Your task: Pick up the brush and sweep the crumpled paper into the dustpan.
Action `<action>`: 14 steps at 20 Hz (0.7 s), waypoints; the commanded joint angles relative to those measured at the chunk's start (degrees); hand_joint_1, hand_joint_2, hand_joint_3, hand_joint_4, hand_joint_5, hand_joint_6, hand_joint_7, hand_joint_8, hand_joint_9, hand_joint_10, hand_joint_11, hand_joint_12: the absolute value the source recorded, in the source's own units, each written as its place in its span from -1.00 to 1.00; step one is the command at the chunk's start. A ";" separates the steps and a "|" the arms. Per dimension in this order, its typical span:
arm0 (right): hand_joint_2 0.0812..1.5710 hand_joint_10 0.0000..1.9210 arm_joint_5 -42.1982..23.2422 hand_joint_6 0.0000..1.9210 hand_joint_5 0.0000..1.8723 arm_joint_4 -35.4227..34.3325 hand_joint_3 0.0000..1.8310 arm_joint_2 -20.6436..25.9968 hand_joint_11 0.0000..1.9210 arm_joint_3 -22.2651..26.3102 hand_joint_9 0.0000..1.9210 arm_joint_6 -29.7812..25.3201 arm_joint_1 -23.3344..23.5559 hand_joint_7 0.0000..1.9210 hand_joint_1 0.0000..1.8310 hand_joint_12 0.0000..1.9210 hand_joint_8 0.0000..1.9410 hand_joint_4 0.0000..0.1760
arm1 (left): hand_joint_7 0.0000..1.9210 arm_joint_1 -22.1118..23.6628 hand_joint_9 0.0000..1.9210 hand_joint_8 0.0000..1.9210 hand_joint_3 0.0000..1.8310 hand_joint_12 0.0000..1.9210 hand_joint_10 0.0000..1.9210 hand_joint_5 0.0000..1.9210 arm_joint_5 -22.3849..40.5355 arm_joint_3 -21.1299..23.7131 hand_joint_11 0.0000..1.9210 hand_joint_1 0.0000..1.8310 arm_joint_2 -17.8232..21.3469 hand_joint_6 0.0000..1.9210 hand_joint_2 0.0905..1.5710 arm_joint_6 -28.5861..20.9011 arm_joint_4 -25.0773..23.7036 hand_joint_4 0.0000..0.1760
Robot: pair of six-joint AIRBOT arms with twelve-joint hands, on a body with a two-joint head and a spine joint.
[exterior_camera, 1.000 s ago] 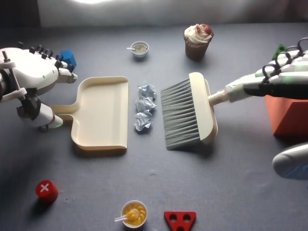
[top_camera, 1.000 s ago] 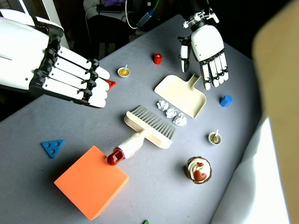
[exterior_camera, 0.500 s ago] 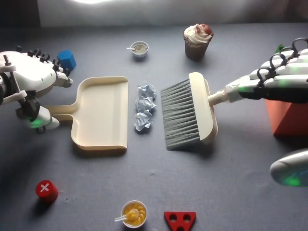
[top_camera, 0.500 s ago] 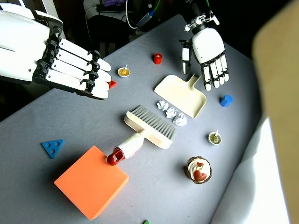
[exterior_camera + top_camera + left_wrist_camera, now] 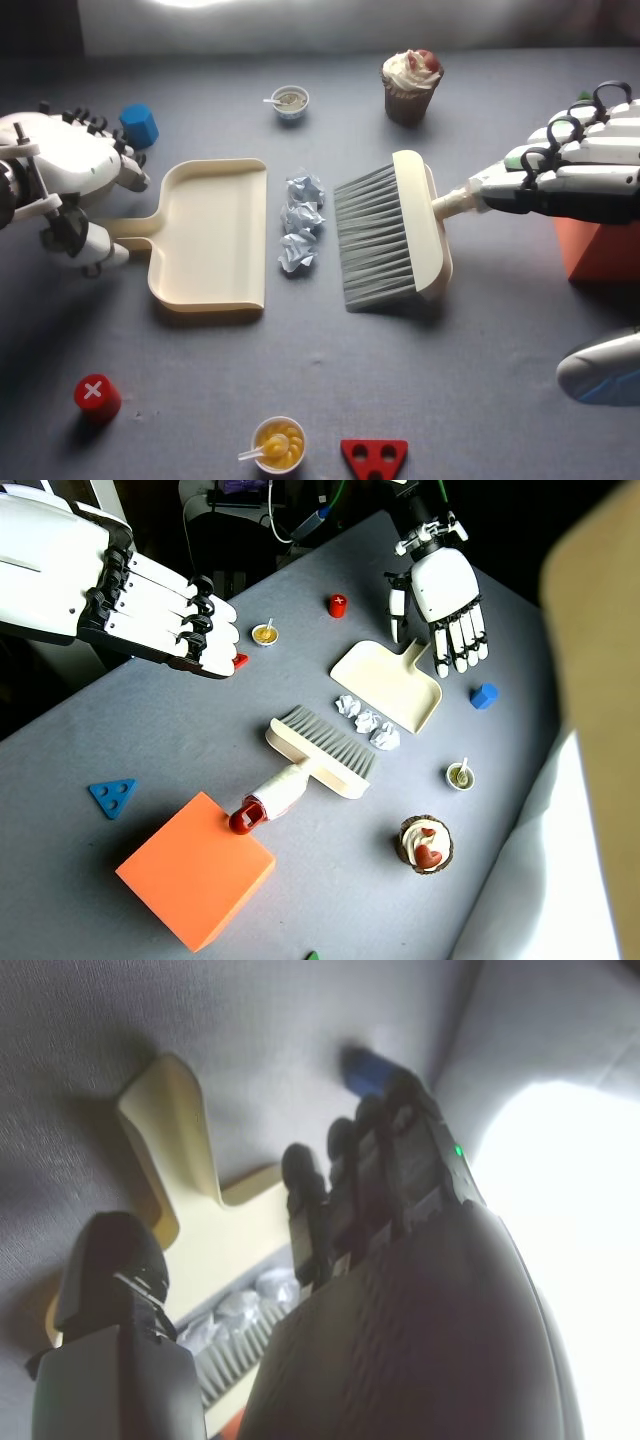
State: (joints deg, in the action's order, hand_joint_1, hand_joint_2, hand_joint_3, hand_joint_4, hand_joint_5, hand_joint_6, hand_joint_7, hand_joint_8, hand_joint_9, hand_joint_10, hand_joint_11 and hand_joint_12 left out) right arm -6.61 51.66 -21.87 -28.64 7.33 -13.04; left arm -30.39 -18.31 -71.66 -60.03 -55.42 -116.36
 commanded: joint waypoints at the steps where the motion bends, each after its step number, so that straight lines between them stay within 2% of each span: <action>1: 0.17 -0.99 -3.99 -0.99 -0.81 -0.81 -1.00 0.46 -0.86 0.19 -0.85 -0.17 0.85 -0.85 -1.00 -0.99 -0.99 -1.00 | -0.78 0.17 -0.84 -1.00 -0.99 -0.99 -1.00 -0.55 -4.25 -0.60 -0.85 -0.21 0.09 -0.99 0.44 -0.06 -2.50 -0.48; 5: 0.17 -0.99 -3.95 -0.99 -0.80 -0.21 -1.00 0.60 -0.85 0.39 -0.84 -0.17 0.92 -0.84 -1.00 -0.99 -0.99 -1.00 | -0.75 -0.53 -0.81 -0.99 -1.00 -0.98 -0.99 -0.53 -4.36 -1.54 -0.83 -0.17 -0.50 -0.99 0.43 -2.28 -4.44 -0.69; 7: 0.16 -0.99 -2.33 -0.99 -0.79 3.13 -1.00 0.79 -0.85 1.38 -0.84 -0.17 1.45 -0.84 -1.00 -0.99 -0.99 -1.00 | -0.77 -0.91 -0.83 -1.00 -1.00 -0.99 -1.00 -0.53 -4.44 -1.90 -0.84 -0.18 -0.73 -0.99 0.44 -4.04 -6.09 -0.68; 8: 0.16 -0.99 -0.58 -0.99 -0.79 7.71 -1.00 0.93 -0.85 2.02 -0.84 -0.86 1.65 -0.84 -1.00 -0.99 -0.99 -1.00 | -0.77 -1.17 -0.83 -1.00 -1.00 -0.99 -1.00 -0.53 -4.55 -2.05 -0.84 -0.18 -0.82 -0.99 0.44 -4.98 -6.73 -0.68; 11: 0.17 -0.99 1.12 -0.99 -0.77 13.14 -1.00 1.00 -0.83 2.36 -0.83 -8.77 1.65 -0.82 -1.00 -0.98 -0.99 -1.00 | -0.77 -1.46 -0.83 -1.00 -1.00 -0.99 -1.00 -0.52 -4.63 -2.13 -0.84 -0.19 -0.94 -0.99 0.44 -4.89 -6.75 -0.65; 12: 0.17 -1.00 1.21 -1.00 -0.79 15.24 -1.00 1.00 -0.86 2.34 -0.85 -11.62 1.65 -0.84 -1.00 -1.00 -1.00 -1.00 | -0.76 -1.54 -0.83 -1.00 -1.00 -0.99 -1.00 -0.48 -4.63 -2.12 -0.85 -0.12 -0.98 -0.98 0.42 -4.89 -6.74 -0.71; 14: 0.18 -1.00 1.24 -1.00 -0.79 15.24 -1.00 1.04 -0.86 2.51 -0.85 -12.34 1.65 -0.85 -1.00 -1.00 -1.00 -1.00 | -0.74 -1.64 -0.81 -0.99 -1.00 -0.99 -0.99 -0.45 -4.71 -2.12 -0.84 -0.08 -1.13 -0.98 0.39 -4.89 -6.69 -0.63</action>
State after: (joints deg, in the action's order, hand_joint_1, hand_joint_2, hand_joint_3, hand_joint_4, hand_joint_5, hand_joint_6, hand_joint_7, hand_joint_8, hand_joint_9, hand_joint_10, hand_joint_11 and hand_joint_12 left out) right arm -2.72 67.29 -21.15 -26.44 -4.58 -12.08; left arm -32.10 -18.33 -73.56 -61.28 -60.47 -121.27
